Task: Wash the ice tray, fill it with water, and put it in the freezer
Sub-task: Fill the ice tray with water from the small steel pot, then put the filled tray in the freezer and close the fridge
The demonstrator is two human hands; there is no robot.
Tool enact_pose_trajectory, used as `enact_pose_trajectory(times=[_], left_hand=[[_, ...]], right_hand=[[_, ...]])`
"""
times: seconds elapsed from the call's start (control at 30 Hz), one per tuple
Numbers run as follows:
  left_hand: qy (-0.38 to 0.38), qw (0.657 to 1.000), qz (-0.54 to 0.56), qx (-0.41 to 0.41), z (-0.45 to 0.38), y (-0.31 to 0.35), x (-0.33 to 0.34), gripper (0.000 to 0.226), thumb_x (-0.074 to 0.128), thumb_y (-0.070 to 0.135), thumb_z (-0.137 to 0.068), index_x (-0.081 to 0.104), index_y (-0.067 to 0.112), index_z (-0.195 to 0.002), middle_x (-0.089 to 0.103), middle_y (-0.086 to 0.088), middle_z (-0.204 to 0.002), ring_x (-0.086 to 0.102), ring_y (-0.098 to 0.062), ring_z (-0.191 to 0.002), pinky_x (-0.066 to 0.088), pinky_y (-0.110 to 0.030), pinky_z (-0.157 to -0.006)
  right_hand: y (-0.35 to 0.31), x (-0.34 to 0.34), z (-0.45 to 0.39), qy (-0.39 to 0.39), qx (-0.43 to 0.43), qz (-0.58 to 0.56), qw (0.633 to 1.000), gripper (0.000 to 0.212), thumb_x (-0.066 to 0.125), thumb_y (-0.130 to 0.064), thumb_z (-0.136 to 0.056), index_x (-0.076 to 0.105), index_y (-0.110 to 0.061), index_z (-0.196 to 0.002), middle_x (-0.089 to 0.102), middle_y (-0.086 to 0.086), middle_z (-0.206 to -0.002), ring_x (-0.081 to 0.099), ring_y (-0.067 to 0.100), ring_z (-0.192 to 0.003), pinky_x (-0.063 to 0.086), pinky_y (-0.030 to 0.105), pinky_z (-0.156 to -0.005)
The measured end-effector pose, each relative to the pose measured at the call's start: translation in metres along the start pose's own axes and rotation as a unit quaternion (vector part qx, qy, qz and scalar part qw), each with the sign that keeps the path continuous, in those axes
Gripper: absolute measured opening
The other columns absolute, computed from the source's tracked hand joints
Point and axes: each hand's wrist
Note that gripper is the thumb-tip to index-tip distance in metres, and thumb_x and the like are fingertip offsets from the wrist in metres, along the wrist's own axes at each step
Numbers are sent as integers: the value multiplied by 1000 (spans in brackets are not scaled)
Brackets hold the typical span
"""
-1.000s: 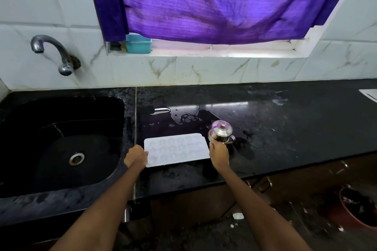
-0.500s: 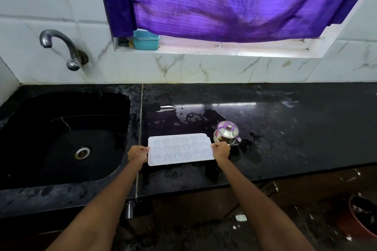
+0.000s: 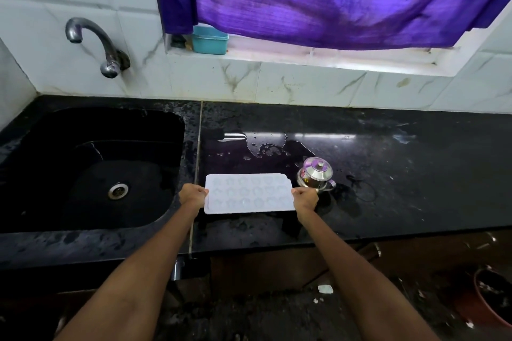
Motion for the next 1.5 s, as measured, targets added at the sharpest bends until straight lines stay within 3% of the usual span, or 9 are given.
enact_pose_trajectory(times=[0.6, 0.83, 1.0, 1.13, 1.3, 1.5], left_hand=[[-101, 994, 29, 39, 0, 0, -36, 20, 64, 2, -88, 69, -9, -103, 67, -23, -115, 66, -35, -104, 55, -45, -90], [-149, 987, -3, 55, 22, -1, -31, 19, 64, 3, -89, 68, -9, -103, 66, -22, -115, 67, -35, -101, 58, -40, -82], [-173, 982, -40, 68, 46, -5, -17, 16, 63, 2, -86, 67, -7, -99, 67, -21, -110, 68, -34, -96, 59, -38, -76], [-186, 975, -83, 86, 64, -13, 0, 19, 60, -1, -82, 67, -5, -98, 67, -18, -109, 68, -33, -95, 59, -43, -81], [-225, 961, -122, 109, 100, -14, 33, 22, 60, 0, -82, 67, -2, -102, 69, -16, -109, 69, -31, -94, 60, -41, -82], [-288, 931, -152, 165, 157, -11, 82, 23, 62, 2, -80, 69, -1, -102, 69, -16, -109, 69, -30, -95, 60, -40, -81]], right_hand=[[7, -7, 66, 89, 20, -60, 994, 19, 58, 1, -88, 69, 9, -100, 70, 22, -106, 64, 32, -100, 46, 26, -76], [30, -27, 96, 139, 36, -72, 987, 19, 59, 3, -85, 69, 12, -98, 70, 25, -102, 55, 18, -82, 40, 25, -71], [57, -49, 119, 180, 65, -87, 978, 20, 59, 1, -85, 70, 10, -99, 70, 23, -104, 65, 29, -93, 45, 27, -73], [86, -68, 143, 211, 92, -107, 967, 20, 59, 0, -85, 70, 9, -100, 70, 23, -104, 59, 19, -84, 46, 25, -74], [124, -102, 175, 266, 124, -138, 946, 20, 57, 1, -87, 68, 11, -100, 69, 25, -104, 63, 27, -86, 50, 30, -75], [171, -153, 202, 338, 169, -168, 910, 20, 58, -3, -87, 70, 7, -101, 71, 20, -104, 60, 19, -84, 49, 26, -75]])
Point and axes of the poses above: each hand's wrist, its own z-axis away from the middle knuckle, its own x-axis out of the palm, y = z × x
